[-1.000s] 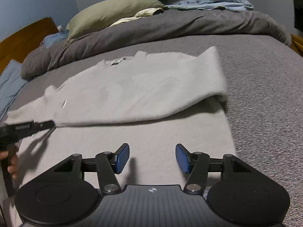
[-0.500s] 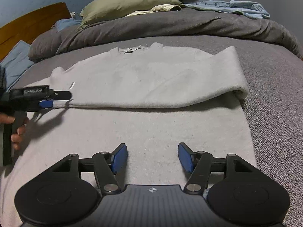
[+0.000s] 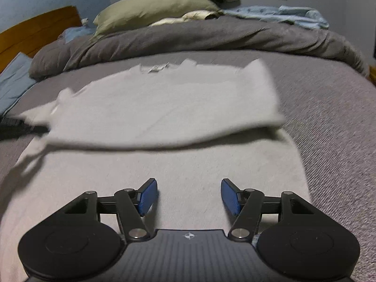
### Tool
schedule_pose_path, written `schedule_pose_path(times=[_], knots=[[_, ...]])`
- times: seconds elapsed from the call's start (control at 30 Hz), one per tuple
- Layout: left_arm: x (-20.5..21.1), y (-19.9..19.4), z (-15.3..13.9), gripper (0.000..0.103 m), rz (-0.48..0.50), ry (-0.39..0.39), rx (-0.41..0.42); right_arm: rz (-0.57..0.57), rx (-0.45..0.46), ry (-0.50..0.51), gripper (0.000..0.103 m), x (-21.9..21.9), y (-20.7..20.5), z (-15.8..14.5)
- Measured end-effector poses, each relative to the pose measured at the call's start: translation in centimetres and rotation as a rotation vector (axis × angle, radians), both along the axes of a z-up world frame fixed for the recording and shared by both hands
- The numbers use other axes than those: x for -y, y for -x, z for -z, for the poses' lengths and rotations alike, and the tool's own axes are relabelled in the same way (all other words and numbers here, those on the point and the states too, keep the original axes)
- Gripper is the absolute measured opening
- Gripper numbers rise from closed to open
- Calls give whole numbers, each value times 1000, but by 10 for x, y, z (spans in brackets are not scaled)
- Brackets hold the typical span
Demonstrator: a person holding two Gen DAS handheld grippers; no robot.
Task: Fold small clothes
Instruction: 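Grasp the other sleeve cuff with the left gripper, then fold the held sleeve across the sweater body and open the left gripper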
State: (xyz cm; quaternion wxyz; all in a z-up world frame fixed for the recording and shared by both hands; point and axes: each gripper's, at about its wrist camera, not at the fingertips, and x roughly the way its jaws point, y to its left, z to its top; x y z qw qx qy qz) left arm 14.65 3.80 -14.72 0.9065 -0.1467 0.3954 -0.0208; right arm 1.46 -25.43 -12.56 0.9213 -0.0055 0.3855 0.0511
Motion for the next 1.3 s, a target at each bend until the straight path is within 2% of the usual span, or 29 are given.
schedule_pose_path(times=[0.1,0.27,0.33,0.4,0.47,0.57,0.63,0.67,0.73,0.77,0.8,0.83,0.87,0.9,1.0,1.13,1.2,1.23,1.3], knots=[[-16,12,7,5,-57,10,-53,36,61,14,61,2,-2,-9],[-29,22,11,5,-47,23,-70,120,147,67,55,8,-21,-19],[-31,22,10,9,-61,23,-67,143,171,84,50,12,-38,-20],[-35,20,9,17,-82,13,-56,150,184,124,38,12,-55,-17],[-36,16,8,17,-76,-18,-40,164,176,158,36,12,-73,-13],[-35,13,11,24,-50,-77,-34,202,118,161,35,15,-93,-3],[-34,10,15,32,-30,-99,-37,218,57,178,34,14,-102,7],[-35,10,16,34,-21,-104,-29,225,63,175,35,14,-101,9],[-39,12,16,46,-4,-95,-8,237,86,155,41,14,-95,8],[-43,13,15,50,-2,-84,10,242,102,134,52,13,-90,7],[-46,13,13,60,-13,-71,39,249,121,108,65,13,-84,4],[-54,16,9,74,-40,-60,72,254,141,79,72,13,-76,2],[-61,18,7,79,-72,-52,96,256,156,48,82,11,-70,1],[-71,18,5,85,-105,-35,114,253,161,29,87,9,-63,0],[-105,9,8,86,-155,13,83,216,138,-6,87,-1,-47,1],[-166,1,20,86,-334,113,60,142,100,-31,87,-20,-36,3],[-189,-5,28,86,-377,161,47,100,99,-21,87,-30,-34,2],[-199,-7,30,86,-387,162,64,83,104,-14,87,-34,-32,2],[-210,-14,31,86,-399,114,94,62,120,2,87,-41,-30,3]])
